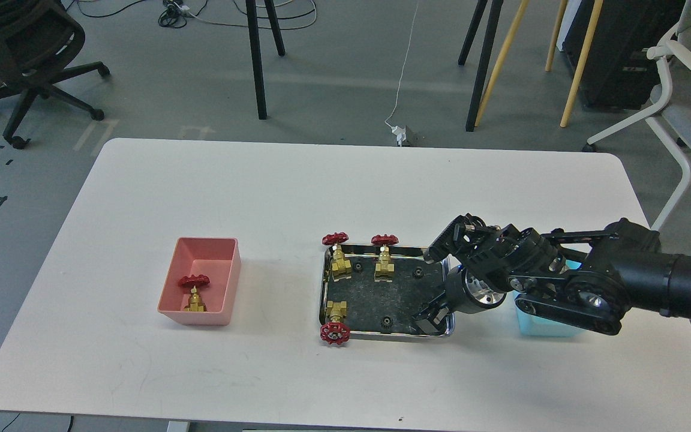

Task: Place valve in pink box and gear in blue box
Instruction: 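Grasp the small dark gear on the tray with the right gripper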

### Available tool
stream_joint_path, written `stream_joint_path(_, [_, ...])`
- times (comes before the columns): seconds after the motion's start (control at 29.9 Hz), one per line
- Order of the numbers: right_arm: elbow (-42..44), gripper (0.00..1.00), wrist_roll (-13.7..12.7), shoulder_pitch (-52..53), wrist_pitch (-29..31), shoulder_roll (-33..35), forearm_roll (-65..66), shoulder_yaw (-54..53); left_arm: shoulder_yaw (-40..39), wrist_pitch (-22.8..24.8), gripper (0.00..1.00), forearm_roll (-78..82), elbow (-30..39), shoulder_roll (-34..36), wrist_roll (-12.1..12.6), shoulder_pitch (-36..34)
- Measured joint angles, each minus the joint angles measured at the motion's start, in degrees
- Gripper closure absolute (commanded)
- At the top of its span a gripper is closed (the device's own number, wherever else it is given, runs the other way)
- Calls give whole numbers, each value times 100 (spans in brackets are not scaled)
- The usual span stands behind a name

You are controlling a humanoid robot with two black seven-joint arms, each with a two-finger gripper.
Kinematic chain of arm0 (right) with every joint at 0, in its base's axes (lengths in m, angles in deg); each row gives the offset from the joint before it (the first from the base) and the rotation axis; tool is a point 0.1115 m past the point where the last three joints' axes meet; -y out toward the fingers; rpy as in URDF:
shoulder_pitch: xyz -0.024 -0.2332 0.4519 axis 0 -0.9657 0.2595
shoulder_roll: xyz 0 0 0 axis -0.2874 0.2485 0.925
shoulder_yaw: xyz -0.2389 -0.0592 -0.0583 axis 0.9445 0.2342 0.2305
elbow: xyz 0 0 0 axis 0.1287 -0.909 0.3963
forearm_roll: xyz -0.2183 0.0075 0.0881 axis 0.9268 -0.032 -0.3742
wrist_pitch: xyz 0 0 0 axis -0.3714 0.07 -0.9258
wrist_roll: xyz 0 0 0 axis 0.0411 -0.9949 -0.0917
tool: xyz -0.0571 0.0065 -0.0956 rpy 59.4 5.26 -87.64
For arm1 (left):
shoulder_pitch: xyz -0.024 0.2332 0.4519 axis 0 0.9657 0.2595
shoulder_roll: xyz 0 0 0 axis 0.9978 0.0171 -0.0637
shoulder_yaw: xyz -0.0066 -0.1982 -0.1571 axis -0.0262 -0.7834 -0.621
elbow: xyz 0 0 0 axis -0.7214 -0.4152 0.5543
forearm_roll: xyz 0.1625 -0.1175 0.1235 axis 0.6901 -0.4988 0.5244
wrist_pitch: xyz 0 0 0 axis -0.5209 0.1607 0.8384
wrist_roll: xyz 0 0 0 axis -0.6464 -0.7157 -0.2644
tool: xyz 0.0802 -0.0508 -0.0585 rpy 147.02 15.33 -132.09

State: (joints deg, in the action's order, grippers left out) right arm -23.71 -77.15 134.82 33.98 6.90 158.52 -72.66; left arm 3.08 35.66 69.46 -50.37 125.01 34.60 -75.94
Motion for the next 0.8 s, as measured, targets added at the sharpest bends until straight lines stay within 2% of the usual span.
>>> stream_joint_path(0.3, [53,45,-47,-3,0,-139,-4,13,-3,9,8,-8,-93,11,0,-51])
stream_joint_path(0.6, [44,65,-91,24,0,-143,-7,22,7,44,8,-10,-203,10,0,-113])
stream_joint_path(0.8, [35,67,-176,22,0,-143,-15,23,8,33,8,-10,-204,4,0,-117])
